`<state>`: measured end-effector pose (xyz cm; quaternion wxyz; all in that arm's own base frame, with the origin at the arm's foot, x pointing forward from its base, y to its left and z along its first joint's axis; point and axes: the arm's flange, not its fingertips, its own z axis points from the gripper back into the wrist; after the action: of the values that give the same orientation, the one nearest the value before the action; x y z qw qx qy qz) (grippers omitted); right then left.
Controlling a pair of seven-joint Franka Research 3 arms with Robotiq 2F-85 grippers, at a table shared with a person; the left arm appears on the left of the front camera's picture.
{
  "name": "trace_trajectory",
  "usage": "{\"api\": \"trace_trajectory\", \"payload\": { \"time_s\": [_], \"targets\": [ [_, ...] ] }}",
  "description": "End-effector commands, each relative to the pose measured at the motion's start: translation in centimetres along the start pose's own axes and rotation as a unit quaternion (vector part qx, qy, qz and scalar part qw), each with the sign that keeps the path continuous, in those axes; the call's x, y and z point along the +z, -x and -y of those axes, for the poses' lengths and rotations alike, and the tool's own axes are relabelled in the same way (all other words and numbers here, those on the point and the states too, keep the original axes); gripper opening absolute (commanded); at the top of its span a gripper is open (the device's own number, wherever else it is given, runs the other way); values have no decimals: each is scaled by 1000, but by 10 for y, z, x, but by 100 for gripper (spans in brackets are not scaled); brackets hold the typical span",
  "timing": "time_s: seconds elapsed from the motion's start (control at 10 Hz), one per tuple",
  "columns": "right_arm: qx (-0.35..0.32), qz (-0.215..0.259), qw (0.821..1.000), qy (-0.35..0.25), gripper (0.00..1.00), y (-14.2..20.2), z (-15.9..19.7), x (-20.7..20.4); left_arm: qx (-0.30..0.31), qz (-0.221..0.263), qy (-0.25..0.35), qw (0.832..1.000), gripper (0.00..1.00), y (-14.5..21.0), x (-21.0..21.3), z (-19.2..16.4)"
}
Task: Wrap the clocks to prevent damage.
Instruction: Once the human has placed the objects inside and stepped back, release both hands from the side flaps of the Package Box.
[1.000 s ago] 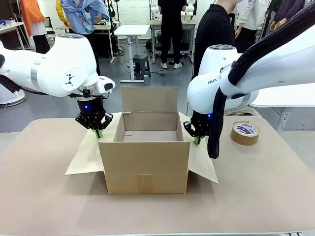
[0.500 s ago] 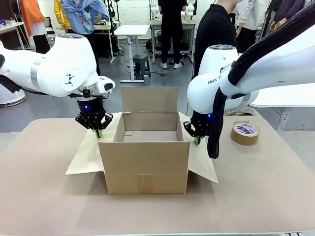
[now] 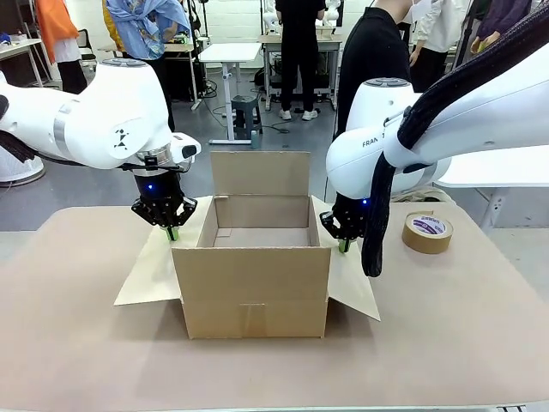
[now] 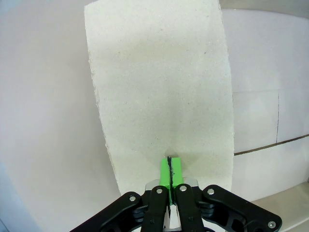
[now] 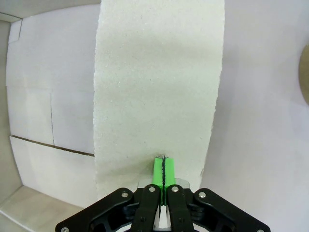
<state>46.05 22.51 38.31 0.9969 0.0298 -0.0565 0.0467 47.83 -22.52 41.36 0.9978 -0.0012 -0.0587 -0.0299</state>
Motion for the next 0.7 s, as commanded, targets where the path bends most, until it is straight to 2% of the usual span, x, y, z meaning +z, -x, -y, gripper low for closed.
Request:
{"api": "trace_trajectory", "payload": {
  "time_s": [0.0, 0.6],
  "targets": [
    [3, -2, 1000, 4, 1, 1, -1, -2, 0, 1, -2, 1000, 0, 0, 0, 0],
    [3, -2, 1000, 4, 1, 1, -1, -2, 0, 1, -2, 1000, 0, 0, 0, 0]
  ]
}}
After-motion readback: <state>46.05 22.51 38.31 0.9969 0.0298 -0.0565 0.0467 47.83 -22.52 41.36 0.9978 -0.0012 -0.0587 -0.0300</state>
